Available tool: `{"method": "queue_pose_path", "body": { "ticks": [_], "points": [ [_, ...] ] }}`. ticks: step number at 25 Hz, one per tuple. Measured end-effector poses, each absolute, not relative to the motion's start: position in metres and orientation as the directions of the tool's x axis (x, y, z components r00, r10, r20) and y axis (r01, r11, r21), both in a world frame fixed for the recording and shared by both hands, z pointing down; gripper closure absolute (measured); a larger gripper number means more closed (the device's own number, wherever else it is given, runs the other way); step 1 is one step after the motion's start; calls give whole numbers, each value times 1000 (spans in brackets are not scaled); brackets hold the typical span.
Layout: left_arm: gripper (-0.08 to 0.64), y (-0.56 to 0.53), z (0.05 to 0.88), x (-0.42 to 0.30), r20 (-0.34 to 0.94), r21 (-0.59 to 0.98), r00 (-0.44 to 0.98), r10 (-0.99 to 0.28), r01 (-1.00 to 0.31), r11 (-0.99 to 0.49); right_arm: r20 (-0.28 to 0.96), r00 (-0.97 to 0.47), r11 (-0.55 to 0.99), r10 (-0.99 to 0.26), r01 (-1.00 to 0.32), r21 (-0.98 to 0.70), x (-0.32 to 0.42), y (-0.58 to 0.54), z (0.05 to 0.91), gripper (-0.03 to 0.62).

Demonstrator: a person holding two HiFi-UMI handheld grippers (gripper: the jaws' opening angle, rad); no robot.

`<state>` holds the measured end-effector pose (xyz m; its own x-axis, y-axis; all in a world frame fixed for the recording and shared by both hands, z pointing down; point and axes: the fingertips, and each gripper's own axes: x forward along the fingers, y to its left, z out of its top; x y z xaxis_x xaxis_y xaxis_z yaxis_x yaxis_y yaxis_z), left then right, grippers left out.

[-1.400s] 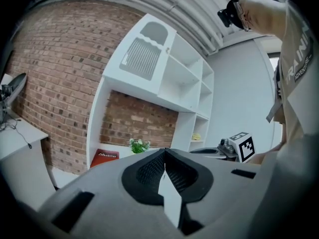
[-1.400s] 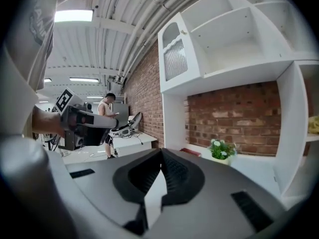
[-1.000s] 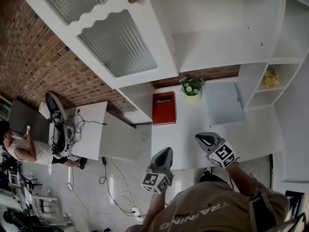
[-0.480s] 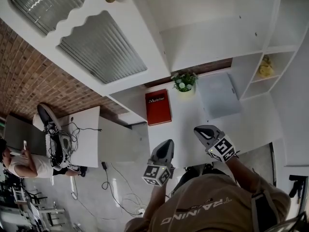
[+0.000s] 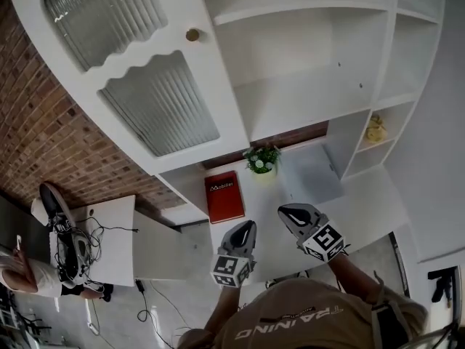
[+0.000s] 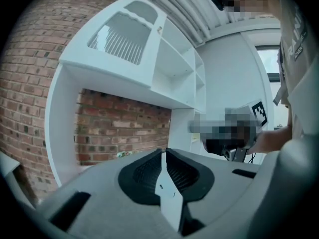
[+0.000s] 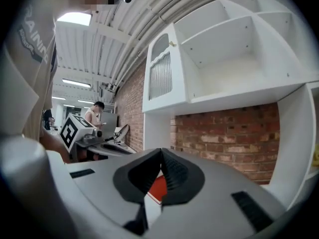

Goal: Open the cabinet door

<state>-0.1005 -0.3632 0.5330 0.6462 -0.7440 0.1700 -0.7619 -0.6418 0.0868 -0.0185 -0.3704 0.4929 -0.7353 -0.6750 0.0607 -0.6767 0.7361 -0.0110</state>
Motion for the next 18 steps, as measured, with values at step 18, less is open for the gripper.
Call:
{"method": "queue_pose_path", "body": {
  "ticks": [18],
  "points": [
    [397, -402, 427, -102, 9, -56, 600, -800, -799, -599, -18, -726, 722, -688, -686, 88, -12, -394, 439, 580]
  ]
}}
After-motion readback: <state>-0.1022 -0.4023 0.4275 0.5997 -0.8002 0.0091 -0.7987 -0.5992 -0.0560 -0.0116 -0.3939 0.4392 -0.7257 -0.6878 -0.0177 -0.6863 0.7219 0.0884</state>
